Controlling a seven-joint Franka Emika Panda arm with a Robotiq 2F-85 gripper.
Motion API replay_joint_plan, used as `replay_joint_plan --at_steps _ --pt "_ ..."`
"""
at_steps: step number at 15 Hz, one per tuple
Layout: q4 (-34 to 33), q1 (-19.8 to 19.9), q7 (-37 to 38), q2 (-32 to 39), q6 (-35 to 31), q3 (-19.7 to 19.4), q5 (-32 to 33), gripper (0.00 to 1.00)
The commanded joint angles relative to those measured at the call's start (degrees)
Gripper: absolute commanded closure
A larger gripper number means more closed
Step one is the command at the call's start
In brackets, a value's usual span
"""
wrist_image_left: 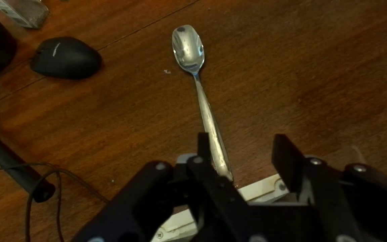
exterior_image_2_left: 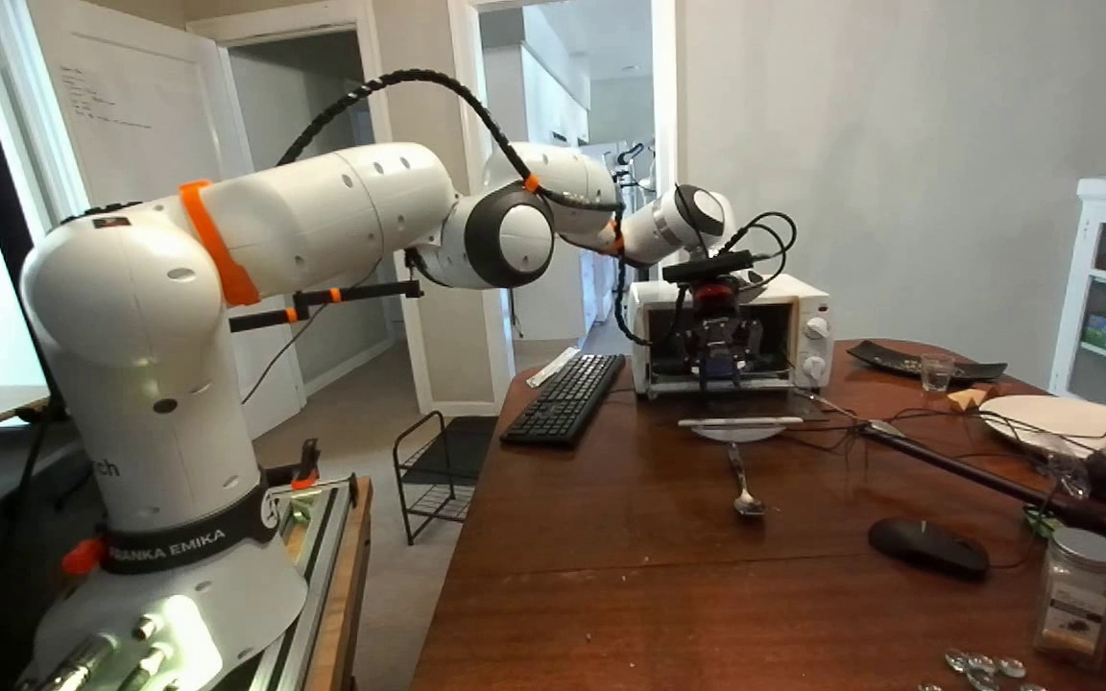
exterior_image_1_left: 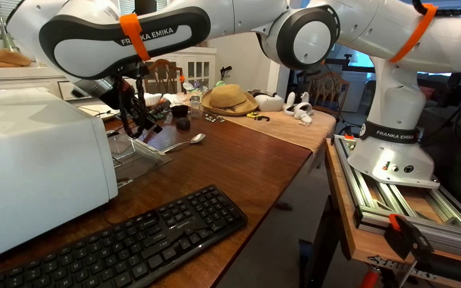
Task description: Use the silver spoon to pull out the oven rack then put the blue masking tape on top of the oven.
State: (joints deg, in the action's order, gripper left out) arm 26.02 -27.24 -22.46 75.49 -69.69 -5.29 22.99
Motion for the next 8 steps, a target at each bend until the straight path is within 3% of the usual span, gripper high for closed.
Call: replay_joint_plan --at_steps 1,4,8 --pt "0.3 0.4 6.8 -2.1 2.2 0.1 -2.1 0.79" --pt "0.1 0.8 13.4 -3.7 2.8 0.0 -3.1 1.0" --pt "-0.1 3.0 25.1 -4.1 2.4 1.8 -8.6 1.0"
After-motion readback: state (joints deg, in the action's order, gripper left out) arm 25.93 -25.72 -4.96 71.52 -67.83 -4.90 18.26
